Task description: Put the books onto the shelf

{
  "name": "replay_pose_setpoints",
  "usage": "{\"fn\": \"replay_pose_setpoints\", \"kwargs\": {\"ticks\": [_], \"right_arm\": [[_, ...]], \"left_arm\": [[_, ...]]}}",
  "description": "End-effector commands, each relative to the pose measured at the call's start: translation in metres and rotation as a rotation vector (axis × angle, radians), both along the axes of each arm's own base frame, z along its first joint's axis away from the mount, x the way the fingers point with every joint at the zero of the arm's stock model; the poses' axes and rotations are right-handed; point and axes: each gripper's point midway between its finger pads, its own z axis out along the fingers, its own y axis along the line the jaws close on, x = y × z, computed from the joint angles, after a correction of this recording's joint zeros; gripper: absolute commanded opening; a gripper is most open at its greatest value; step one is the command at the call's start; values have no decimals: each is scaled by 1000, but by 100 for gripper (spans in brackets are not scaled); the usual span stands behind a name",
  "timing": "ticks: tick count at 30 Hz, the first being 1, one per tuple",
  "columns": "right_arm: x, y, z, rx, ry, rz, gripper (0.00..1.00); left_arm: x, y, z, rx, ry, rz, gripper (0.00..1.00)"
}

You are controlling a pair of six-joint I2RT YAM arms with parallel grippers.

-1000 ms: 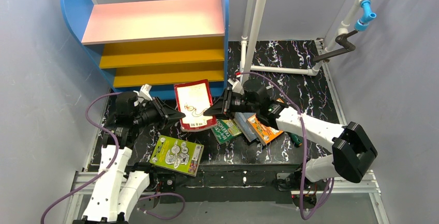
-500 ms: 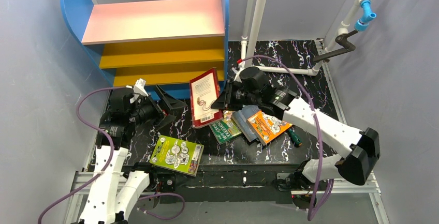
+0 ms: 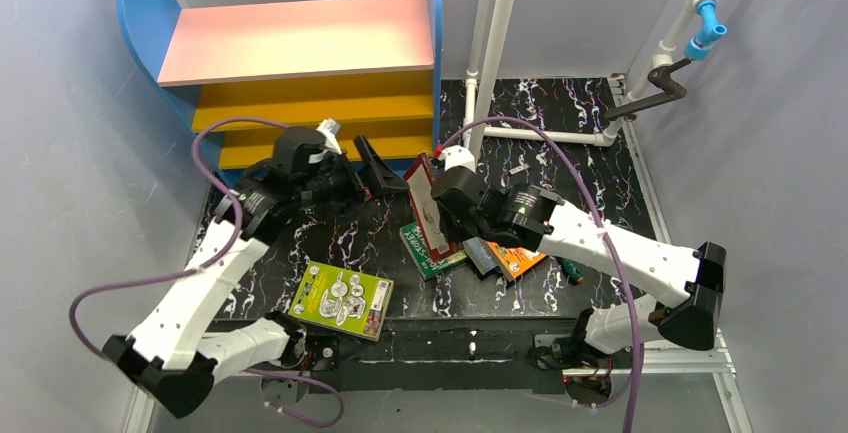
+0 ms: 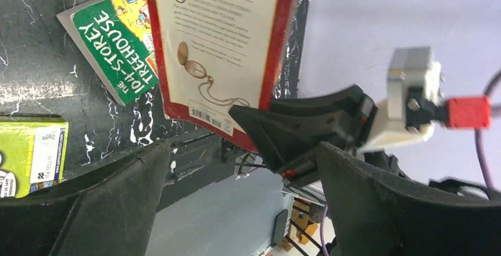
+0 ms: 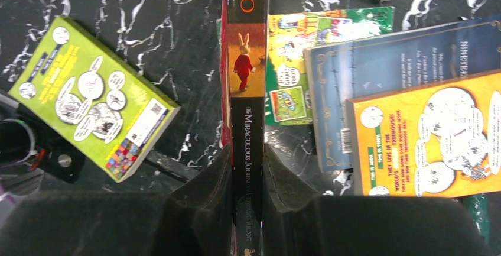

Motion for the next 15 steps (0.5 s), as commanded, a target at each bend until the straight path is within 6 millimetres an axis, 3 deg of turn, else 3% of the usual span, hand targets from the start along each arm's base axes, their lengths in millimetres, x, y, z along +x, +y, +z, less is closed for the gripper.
{"fn": "replay_pose_setpoints", "kwargs": {"ticks": [1,6,15], "right_arm": [[11,-8,24,84,-106,-39,1],[4,-5,22,93,-106,-11,1],[-9,9,23,92,-155,83,1]], "left_arm": [[15,-15,-12,58,39,52,95],[25,-30,-12,82,60,68,89],[37,-20,-2,134,134,202,84]]}}
